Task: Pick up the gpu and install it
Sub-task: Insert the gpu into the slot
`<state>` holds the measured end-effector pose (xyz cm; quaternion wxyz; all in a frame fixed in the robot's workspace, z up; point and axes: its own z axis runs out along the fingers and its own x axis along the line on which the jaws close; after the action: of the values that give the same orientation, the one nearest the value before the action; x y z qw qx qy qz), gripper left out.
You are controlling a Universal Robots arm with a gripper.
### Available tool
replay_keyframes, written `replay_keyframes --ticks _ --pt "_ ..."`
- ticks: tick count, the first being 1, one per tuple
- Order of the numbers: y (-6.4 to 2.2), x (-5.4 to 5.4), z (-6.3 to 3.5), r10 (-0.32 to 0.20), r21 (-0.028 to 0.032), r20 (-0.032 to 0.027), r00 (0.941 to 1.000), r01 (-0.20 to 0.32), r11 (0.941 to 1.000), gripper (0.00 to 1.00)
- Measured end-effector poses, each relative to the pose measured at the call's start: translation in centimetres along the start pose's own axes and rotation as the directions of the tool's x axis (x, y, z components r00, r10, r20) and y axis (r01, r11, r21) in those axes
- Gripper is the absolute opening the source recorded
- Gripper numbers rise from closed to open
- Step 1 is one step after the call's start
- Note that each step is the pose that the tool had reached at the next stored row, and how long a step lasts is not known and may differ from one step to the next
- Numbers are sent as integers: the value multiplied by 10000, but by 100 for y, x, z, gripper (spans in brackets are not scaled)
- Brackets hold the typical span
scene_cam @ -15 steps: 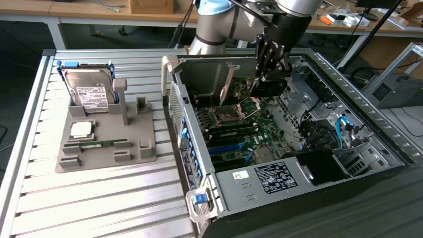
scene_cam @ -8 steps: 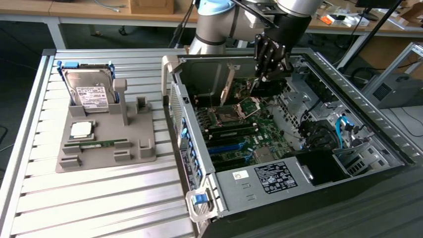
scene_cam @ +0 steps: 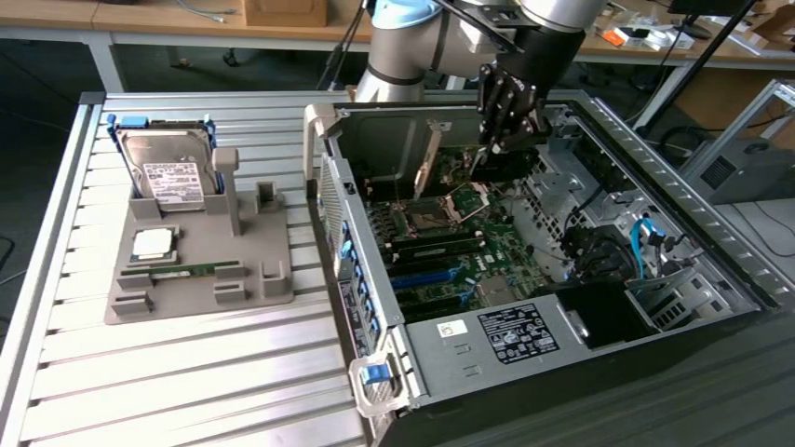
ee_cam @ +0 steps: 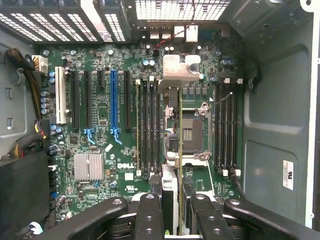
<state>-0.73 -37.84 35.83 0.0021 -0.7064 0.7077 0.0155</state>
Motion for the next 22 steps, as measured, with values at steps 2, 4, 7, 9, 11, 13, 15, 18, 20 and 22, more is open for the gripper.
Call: replay_keyframes --ticks 2,4,7,9,11,13,15,18,20,22 --pt "0 8 0 0 0 0 10000 0 10000 27" --pt "0 19 0 0 0 0 10000 0 10000 27" --pt "0 42 -1 0 0 -1 10000 0 10000 27" --pt "0 59 0 0 0 0 10000 0 10000 27" --pt "0 70 0 1 0 1 10000 -1 10000 27" --pt "0 79 1 1 0 0 10000 -1 10000 27" --pt "0 86 2 0 0 0 10000 0 10000 27" --pt "0 92 3 0 0 -1 10000 0 10000 27" --pt "0 95 4 0 0 -1 10000 0 10000 27" --pt "0 99 5 0 0 0 10000 0 10000 27"
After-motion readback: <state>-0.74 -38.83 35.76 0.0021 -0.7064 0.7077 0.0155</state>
